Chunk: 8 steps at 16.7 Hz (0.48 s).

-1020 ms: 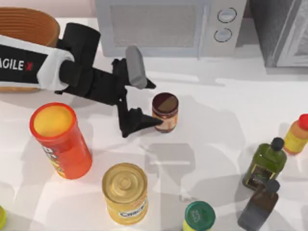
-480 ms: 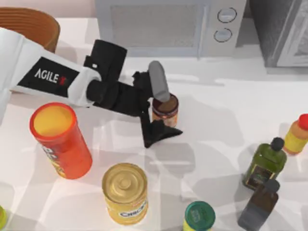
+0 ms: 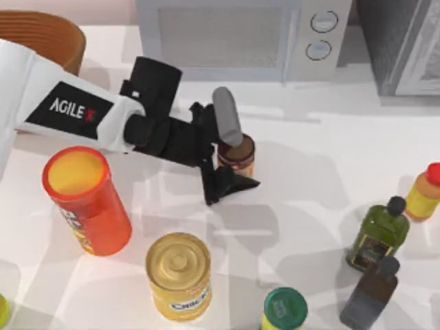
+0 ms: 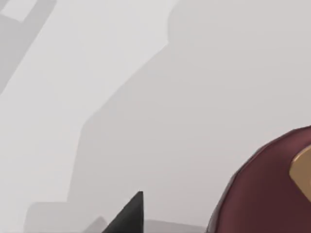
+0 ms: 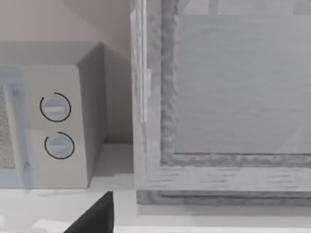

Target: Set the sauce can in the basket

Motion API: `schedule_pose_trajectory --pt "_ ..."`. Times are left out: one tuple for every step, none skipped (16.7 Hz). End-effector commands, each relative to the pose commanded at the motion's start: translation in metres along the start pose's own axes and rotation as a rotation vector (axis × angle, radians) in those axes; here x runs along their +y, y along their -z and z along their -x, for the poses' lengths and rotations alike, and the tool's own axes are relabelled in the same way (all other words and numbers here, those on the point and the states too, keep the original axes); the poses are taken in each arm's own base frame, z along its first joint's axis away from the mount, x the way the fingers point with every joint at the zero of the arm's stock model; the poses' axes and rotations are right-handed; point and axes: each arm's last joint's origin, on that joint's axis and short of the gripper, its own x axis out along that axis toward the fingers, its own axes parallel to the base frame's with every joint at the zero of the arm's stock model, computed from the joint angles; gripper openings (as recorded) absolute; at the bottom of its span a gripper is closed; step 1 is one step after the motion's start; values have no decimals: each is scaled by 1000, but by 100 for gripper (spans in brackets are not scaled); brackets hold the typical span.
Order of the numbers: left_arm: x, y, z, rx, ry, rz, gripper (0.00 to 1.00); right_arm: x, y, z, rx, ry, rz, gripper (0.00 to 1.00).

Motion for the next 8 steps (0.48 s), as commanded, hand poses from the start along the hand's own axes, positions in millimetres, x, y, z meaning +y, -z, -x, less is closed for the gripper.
schedule_pose_trajectory --pt "0 0 0 0 0 0 55 0 0 0 0 0 0 100" --pt "0 0 0 0 0 0 47 0 0 0 0 0 0 100" --pt "0 0 0 0 0 0 40 0 0 0 0 0 0 100" --pt "0 0 0 0 0 0 32 0 0 0 0 0 0 100" --pt "0 0 0 0 0 0 25 0 0 0 0 0 0 100" --pt "0 0 0 0 0 0 17 0 0 0 0 0 0 100" --pt "0 0 0 0 0 0 10 0 0 0 0 0 0 100" --pt "0 0 0 0 0 0 2 0 0 0 0 0 0 100"
